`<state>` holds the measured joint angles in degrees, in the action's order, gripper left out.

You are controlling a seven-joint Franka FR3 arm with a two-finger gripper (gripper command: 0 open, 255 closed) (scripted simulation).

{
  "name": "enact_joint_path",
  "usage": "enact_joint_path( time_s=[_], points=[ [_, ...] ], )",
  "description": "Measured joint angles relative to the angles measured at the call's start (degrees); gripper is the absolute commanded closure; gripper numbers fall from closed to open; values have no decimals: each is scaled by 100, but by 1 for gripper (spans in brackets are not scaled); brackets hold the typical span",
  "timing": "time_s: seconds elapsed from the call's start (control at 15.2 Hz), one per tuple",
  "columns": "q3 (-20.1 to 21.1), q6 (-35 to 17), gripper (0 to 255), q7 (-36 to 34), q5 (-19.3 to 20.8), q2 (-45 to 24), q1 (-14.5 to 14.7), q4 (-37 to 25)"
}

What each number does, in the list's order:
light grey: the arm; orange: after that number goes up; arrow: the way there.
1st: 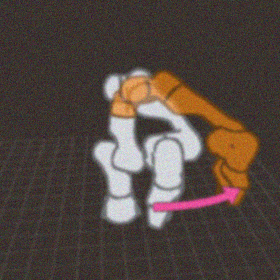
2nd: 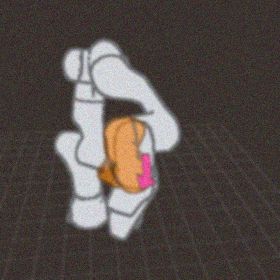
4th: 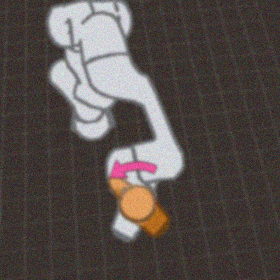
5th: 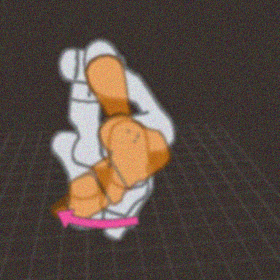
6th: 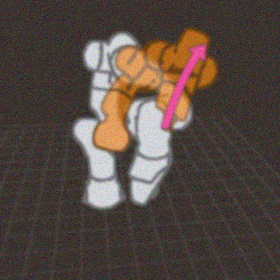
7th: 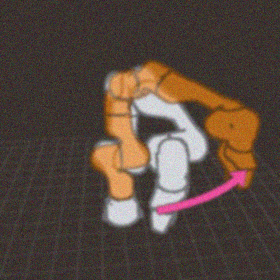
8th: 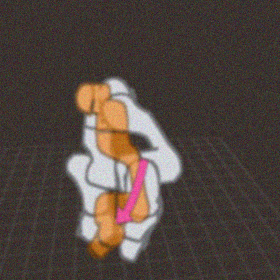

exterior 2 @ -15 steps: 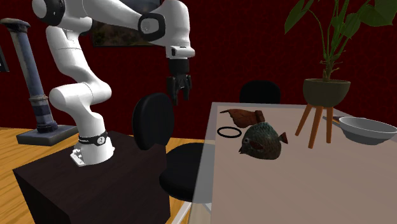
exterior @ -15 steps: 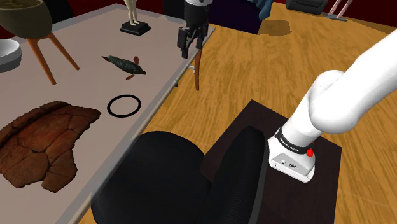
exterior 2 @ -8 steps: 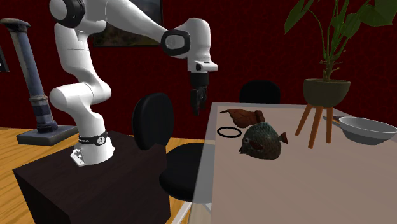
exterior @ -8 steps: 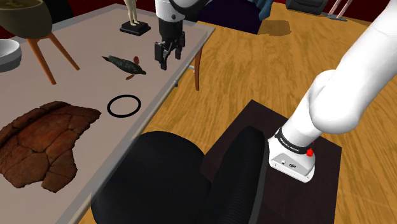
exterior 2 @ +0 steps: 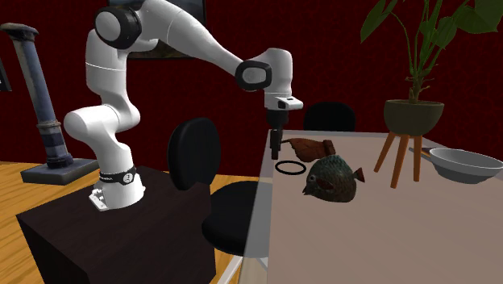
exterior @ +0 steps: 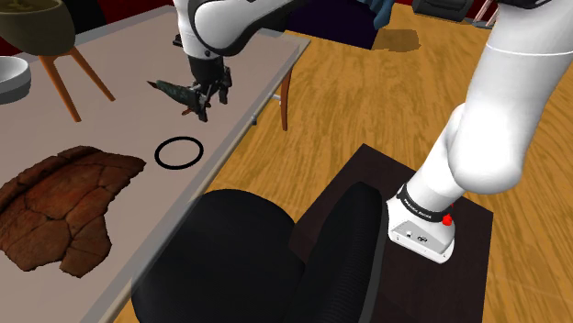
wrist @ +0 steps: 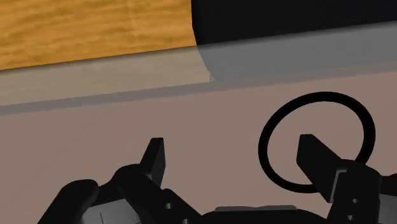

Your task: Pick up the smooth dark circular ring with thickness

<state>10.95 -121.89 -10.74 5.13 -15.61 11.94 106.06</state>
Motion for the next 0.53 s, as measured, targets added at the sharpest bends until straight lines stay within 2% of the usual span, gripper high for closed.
enact_joint_path(
  time_s=[0.33,0.53],
  points=[
    [57,68,0,-90,258,-1055,291,-1066],
    [60,-22,0,-122,343,-1394,392,-1295]
  ],
)
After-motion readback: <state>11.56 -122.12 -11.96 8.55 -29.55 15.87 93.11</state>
